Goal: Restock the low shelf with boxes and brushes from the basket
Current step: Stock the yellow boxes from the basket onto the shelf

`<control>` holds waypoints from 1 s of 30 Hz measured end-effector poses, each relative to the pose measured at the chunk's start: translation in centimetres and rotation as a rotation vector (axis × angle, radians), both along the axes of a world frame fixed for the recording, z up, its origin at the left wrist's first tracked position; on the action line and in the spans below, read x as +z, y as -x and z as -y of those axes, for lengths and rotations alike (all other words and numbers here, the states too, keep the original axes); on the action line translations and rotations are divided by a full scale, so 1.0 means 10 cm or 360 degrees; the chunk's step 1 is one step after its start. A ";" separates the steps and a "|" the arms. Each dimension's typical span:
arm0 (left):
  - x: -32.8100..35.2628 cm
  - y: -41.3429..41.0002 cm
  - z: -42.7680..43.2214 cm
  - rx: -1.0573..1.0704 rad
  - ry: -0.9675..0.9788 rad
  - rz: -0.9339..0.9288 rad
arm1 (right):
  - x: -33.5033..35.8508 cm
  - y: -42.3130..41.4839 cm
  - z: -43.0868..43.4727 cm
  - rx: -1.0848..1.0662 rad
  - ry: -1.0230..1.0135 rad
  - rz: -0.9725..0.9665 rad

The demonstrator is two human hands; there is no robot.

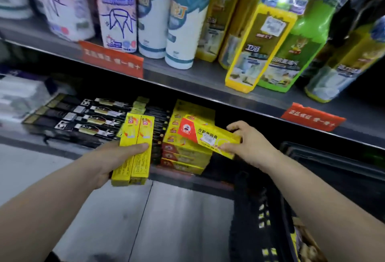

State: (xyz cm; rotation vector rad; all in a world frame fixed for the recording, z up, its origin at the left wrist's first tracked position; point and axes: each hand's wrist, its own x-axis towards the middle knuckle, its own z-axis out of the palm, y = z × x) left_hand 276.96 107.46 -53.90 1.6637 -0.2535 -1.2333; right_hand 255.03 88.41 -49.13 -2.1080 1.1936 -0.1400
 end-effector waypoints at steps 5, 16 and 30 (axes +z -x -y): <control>-0.03 -0.07 0.02 -0.0014 -0.0025 -0.0009 | -0.33 -0.41 0.13 0.0194 0.0149 -0.0177; -0.05 0.01 0.23 -0.0036 -0.0042 0.0005 | -0.57 -0.43 0.23 0.0333 0.0129 -0.0314; 0.14 0.35 0.29 -0.0090 0.0272 -0.0393 | -0.13 -0.58 -0.70 0.0332 -0.0672 0.0338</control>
